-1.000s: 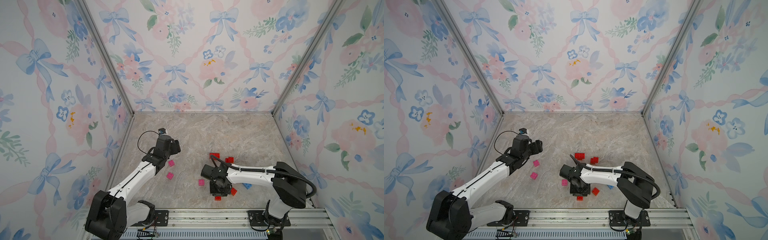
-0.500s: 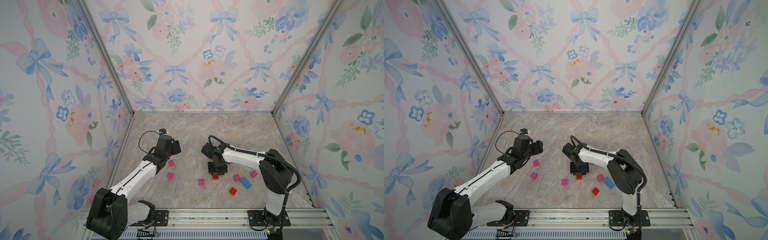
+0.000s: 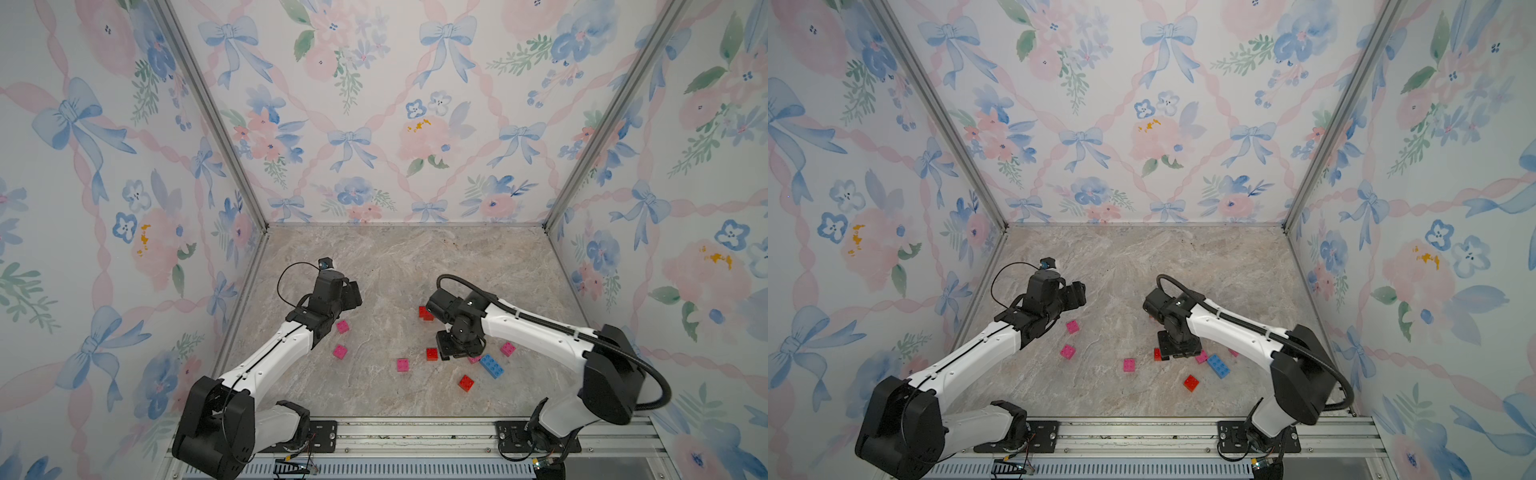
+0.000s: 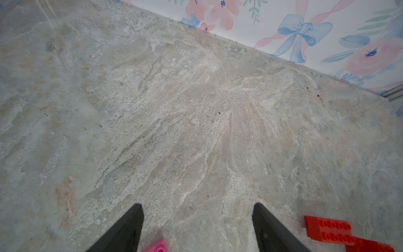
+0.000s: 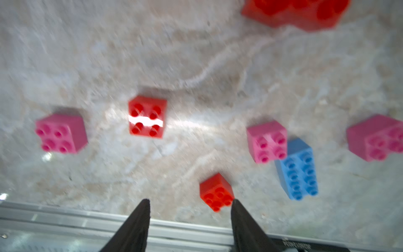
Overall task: Assemble the letter v with lego
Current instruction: Place the lego brick at the center of the board, then pick up the lego brick from the center of the board.
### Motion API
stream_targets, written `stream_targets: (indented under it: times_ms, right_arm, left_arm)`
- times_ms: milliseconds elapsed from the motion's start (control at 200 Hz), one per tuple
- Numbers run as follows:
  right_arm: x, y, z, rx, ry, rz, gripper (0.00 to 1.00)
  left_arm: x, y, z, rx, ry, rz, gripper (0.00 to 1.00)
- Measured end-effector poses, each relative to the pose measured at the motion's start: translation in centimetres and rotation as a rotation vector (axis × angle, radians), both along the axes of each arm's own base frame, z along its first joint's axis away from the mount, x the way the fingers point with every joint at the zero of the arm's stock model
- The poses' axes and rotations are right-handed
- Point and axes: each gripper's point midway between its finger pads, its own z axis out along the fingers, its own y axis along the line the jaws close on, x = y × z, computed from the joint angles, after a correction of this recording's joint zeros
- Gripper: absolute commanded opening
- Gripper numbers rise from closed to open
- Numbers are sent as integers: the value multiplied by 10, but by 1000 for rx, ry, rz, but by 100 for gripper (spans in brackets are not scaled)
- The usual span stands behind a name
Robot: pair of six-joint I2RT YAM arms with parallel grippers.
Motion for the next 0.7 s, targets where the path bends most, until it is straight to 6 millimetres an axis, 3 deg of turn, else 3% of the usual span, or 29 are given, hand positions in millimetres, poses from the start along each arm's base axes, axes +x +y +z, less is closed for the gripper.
stream_targets:
  times_ms: [125,240,545,700]
  right_arm:
    - [-36,-36,-18,-69,88,26,67]
    - [-49,-52,-33,-109,141,57,80]
    - [-33,-19,-48,27,120,156,81]
    - [-31,-9,-57,62,128,154,75]
  left_arm:
    - [0,-1,0,0,0,-2,81]
    - [-1,-3,1,-3,-3,-6,81]
    - [-2,-4,2,-5,-4,-10,81]
    - [-2,-5,2,-7,-4,-9,81]
